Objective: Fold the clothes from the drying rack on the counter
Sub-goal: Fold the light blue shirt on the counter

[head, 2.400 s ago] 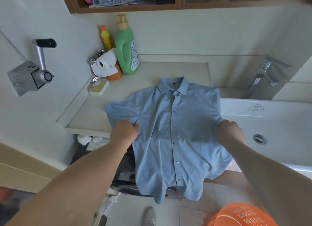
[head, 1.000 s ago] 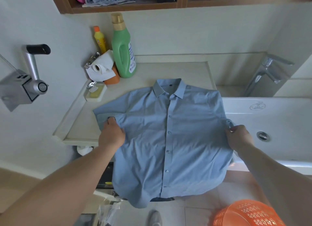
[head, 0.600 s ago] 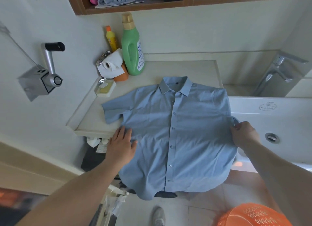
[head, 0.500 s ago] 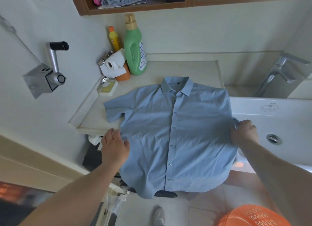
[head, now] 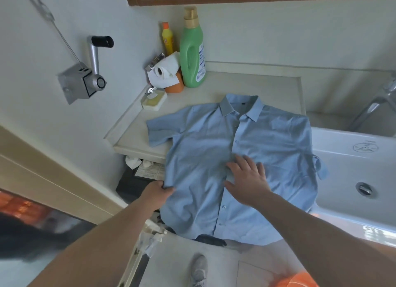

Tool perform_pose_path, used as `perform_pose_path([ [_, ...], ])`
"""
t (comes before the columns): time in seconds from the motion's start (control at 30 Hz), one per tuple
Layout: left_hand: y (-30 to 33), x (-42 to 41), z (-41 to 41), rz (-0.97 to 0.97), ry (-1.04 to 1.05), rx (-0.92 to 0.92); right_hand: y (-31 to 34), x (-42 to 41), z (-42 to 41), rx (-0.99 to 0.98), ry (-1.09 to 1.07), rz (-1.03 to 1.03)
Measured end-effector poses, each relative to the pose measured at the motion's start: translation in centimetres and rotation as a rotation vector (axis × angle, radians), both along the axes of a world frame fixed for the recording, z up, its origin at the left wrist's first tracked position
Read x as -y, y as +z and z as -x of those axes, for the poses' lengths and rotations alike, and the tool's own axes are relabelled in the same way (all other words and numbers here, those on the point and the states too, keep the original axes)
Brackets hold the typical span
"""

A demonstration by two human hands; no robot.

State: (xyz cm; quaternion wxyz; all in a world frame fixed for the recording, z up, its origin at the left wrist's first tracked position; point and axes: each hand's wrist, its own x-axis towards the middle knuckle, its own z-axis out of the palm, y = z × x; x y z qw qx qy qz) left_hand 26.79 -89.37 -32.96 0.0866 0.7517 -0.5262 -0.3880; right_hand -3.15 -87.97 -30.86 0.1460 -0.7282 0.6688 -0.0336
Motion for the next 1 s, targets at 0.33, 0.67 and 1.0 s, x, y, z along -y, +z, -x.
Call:
perform_pose_path([
  [0.33, 0.0, -1.7, -2.5, -0.159, -0.28, 0.421, 0.9, 1.7, 0.2, -0.142, 0.087, -0.211],
  [0.67, 5.8, 5.5, -3.8, 0.184, 0.119, 0.283, 4.5, 6.2, -1.3, -0.031, -0.1, -0.14],
  [1.0, 6.1, 18.6, -5.9, 0.186, 0.101, 0.134, 4.7, 13.9, -9.6, 0.047, -0.028, -0.063],
])
